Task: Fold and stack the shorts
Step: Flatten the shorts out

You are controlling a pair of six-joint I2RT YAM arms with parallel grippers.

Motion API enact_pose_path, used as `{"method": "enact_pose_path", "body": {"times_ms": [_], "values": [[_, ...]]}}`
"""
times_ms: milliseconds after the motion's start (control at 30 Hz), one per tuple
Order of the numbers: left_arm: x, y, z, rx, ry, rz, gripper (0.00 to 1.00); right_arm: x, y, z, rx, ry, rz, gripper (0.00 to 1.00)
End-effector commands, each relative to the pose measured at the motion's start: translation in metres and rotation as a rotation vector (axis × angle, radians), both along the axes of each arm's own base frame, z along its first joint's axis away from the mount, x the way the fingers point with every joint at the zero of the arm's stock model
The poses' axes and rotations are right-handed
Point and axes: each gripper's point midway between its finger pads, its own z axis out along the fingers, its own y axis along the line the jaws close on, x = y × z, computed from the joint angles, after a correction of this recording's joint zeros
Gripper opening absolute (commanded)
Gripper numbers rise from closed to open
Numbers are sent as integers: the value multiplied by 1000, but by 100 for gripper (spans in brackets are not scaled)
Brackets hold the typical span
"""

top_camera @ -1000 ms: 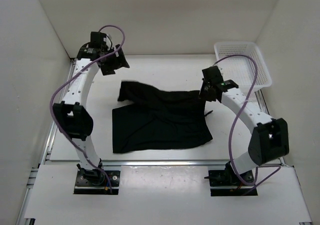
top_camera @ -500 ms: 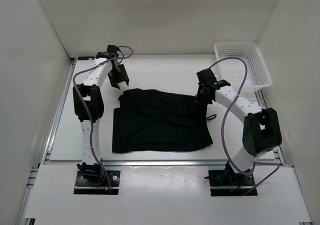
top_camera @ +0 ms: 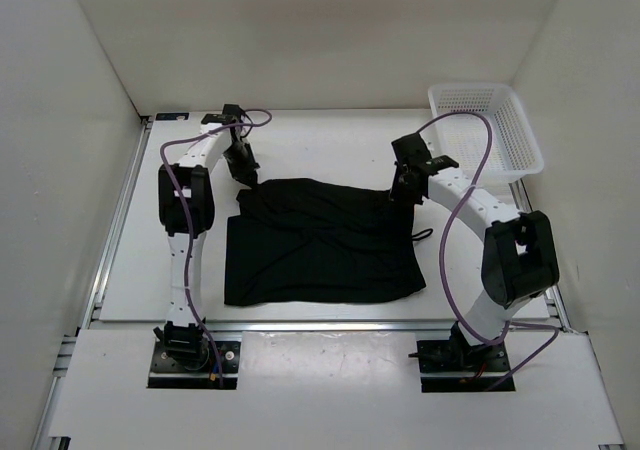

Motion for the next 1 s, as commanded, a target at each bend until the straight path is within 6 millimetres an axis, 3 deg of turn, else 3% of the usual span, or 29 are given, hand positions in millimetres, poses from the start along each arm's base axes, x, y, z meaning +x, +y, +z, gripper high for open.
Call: {"method": "enact_pose_path", "body": {"times_ms": [0,67,100,167,200,333,533,667,700,833,867,933,967], "values": [[11,-8,37,-22,-86,-13,10,13,3,15,0,-43,2,0],[16,3,59,37,-143,22,10,18,3,22,-2,-66,-4,0],[20,7,87,52,-216,32,10,16,2,25,-2,-66,-5,0],[26,12,118,65,-296,60,10,18,2,33,-3,-87,-10,0],[29,16,144,57,-357,72,10,19,0,38,-5,-102,-16,0],[31,24,191,-4,-452,98,10,19,-2,47,-9,-127,-14,0],[13,25,229,-35,-509,68,10,15,-4,78,29,-202,-24,0],[-14,29,264,-33,-568,73,10,10,-8,98,43,-255,-32,0],[-18,29,262,-32,-560,73,10,10,-10,102,37,-267,-41,0],[-14,29,271,-32,-597,66,10,14,-14,111,31,-308,-59,0],[-6,28,258,-28,-570,65,10,20,-12,106,28,-301,-59,0],[12,27,257,-30,-583,65,10,34,-12,106,25,-316,-74,0],[22,26,251,-30,-580,65,10,42,-8,92,14,-291,-73,0]]}}
